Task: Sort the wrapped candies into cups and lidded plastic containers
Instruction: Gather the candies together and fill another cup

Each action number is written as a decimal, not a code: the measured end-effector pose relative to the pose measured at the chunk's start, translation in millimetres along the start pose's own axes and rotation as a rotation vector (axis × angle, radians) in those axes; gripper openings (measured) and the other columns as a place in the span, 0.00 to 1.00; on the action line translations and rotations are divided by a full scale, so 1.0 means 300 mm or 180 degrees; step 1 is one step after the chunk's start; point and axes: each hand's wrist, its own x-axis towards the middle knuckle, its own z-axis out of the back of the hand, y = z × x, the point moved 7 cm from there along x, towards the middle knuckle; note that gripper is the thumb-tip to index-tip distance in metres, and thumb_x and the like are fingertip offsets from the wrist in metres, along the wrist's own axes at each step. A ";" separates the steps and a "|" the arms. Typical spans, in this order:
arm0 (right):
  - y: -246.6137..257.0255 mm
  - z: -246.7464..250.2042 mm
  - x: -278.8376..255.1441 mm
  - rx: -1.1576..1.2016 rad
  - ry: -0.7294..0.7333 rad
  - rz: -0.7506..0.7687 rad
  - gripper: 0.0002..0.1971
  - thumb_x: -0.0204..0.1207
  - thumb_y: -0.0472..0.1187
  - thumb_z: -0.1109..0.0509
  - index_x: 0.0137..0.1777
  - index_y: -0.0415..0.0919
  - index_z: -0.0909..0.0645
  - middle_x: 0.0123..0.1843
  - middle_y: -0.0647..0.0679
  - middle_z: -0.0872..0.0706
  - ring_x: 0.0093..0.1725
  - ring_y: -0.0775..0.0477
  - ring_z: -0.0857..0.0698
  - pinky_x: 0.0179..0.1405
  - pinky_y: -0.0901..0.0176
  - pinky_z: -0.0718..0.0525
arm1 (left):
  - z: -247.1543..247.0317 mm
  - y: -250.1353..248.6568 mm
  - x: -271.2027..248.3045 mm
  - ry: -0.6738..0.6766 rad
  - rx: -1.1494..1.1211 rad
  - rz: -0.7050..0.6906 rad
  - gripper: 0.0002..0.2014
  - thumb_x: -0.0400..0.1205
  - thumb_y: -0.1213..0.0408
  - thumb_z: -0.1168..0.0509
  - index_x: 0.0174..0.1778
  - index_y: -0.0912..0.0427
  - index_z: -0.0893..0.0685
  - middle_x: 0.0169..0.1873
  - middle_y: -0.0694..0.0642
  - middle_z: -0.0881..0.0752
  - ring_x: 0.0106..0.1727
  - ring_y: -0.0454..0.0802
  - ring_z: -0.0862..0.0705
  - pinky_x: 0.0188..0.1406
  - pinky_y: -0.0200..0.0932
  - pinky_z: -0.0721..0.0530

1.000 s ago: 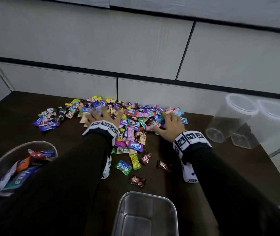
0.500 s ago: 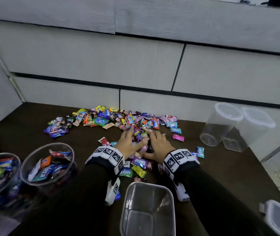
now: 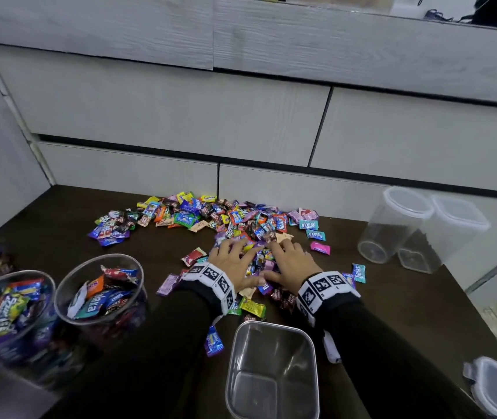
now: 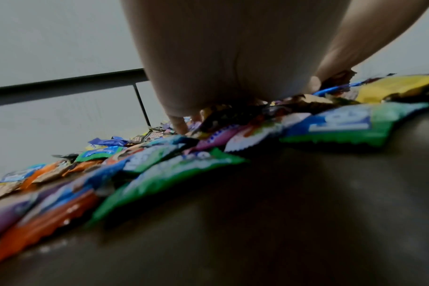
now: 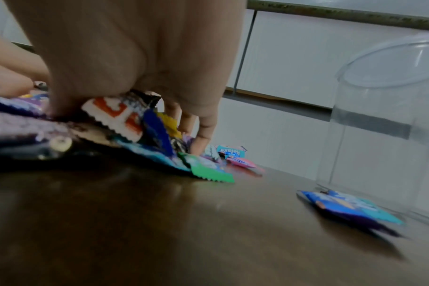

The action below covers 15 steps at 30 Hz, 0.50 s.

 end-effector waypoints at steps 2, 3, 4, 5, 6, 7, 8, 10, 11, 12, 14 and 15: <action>-0.013 -0.002 0.001 0.0144 0.0068 -0.0007 0.32 0.78 0.58 0.35 0.77 0.45 0.38 0.72 0.39 0.30 0.70 0.36 0.30 0.64 0.40 0.24 | 0.018 -0.001 -0.005 -0.0189 0.0120 0.0093 0.35 0.82 0.32 0.49 0.84 0.43 0.42 0.80 0.57 0.38 0.76 0.58 0.37 0.69 0.52 0.32; -0.018 -0.002 0.000 0.0218 0.0086 0.0003 0.32 0.78 0.57 0.34 0.77 0.44 0.38 0.72 0.39 0.30 0.70 0.36 0.29 0.64 0.41 0.24 | 0.026 0.000 -0.003 -0.0218 0.0108 0.0113 0.33 0.83 0.34 0.48 0.83 0.43 0.40 0.76 0.58 0.35 0.73 0.58 0.34 0.66 0.51 0.30; -0.024 0.001 -0.001 0.0285 0.0090 0.0016 0.32 0.78 0.55 0.34 0.77 0.44 0.38 0.72 0.38 0.29 0.69 0.35 0.28 0.64 0.43 0.24 | 0.032 0.004 -0.001 -0.0212 0.0067 0.0125 0.31 0.84 0.36 0.47 0.82 0.44 0.37 0.73 0.59 0.32 0.71 0.58 0.33 0.63 0.50 0.29; -0.031 0.005 -0.003 0.0356 0.0085 0.0026 0.31 0.79 0.54 0.33 0.77 0.44 0.38 0.71 0.38 0.28 0.69 0.35 0.26 0.63 0.45 0.24 | 0.038 0.010 0.000 -0.0185 0.0027 0.0135 0.30 0.84 0.37 0.46 0.80 0.45 0.36 0.71 0.60 0.31 0.70 0.58 0.32 0.62 0.50 0.28; -0.038 0.012 -0.008 0.0438 0.0071 0.0026 0.31 0.79 0.53 0.33 0.77 0.44 0.38 0.70 0.38 0.27 0.67 0.35 0.25 0.62 0.46 0.23 | 0.040 0.016 0.001 -0.0147 0.0006 0.0138 0.28 0.85 0.39 0.45 0.79 0.46 0.34 0.70 0.60 0.31 0.69 0.58 0.32 0.62 0.50 0.28; -0.045 0.019 -0.012 0.0519 0.0037 0.0021 0.30 0.79 0.52 0.32 0.77 0.44 0.37 0.69 0.38 0.25 0.66 0.35 0.23 0.60 0.47 0.22 | 0.040 0.020 0.001 -0.0112 0.0018 0.0142 0.27 0.85 0.39 0.45 0.78 0.47 0.34 0.70 0.61 0.30 0.69 0.59 0.32 0.63 0.51 0.28; -0.051 0.028 -0.017 0.0591 -0.0015 0.0016 0.29 0.79 0.51 0.32 0.76 0.45 0.37 0.67 0.38 0.23 0.64 0.36 0.21 0.58 0.48 0.22 | 0.039 0.022 -0.003 -0.0096 0.0040 0.0168 0.27 0.85 0.39 0.45 0.77 0.48 0.33 0.70 0.61 0.30 0.70 0.59 0.32 0.64 0.52 0.29; -0.058 0.043 -0.029 0.0717 -0.0135 0.0006 0.29 0.79 0.51 0.32 0.76 0.46 0.38 0.64 0.38 0.20 0.62 0.36 0.20 0.55 0.48 0.20 | 0.033 0.025 -0.015 -0.0157 -0.0071 0.0283 0.27 0.84 0.37 0.46 0.76 0.47 0.31 0.72 0.59 0.32 0.74 0.59 0.35 0.70 0.54 0.34; -0.057 0.048 -0.036 0.0777 -0.0195 0.0008 0.30 0.78 0.52 0.32 0.76 0.47 0.39 0.64 0.38 0.19 0.61 0.37 0.19 0.55 0.48 0.19 | 0.026 0.026 -0.021 -0.0185 -0.0312 0.0326 0.28 0.84 0.35 0.47 0.75 0.47 0.30 0.76 0.59 0.35 0.79 0.58 0.39 0.75 0.56 0.38; -0.053 0.051 -0.043 0.0819 -0.0245 0.0021 0.30 0.78 0.53 0.32 0.77 0.49 0.39 0.65 0.39 0.20 0.62 0.37 0.19 0.55 0.47 0.19 | 0.014 0.025 -0.023 -0.0135 -0.0640 0.0325 0.30 0.82 0.34 0.46 0.75 0.48 0.30 0.81 0.57 0.40 0.84 0.57 0.46 0.79 0.58 0.44; -0.036 0.048 -0.050 0.0797 -0.0267 0.0070 0.30 0.77 0.55 0.32 0.76 0.52 0.38 0.68 0.42 0.24 0.62 0.38 0.19 0.54 0.47 0.18 | -0.019 0.016 -0.024 0.0174 -0.1102 0.0183 0.38 0.79 0.32 0.41 0.80 0.50 0.36 0.86 0.56 0.53 0.86 0.57 0.58 0.82 0.63 0.55; -0.026 0.042 -0.050 0.0731 -0.0230 0.0097 0.29 0.77 0.56 0.33 0.75 0.52 0.37 0.69 0.42 0.26 0.61 0.38 0.18 0.52 0.48 0.18 | -0.031 0.010 -0.023 0.0310 -0.1127 0.0087 0.43 0.77 0.31 0.38 0.83 0.50 0.42 0.86 0.56 0.56 0.86 0.58 0.60 0.82 0.64 0.56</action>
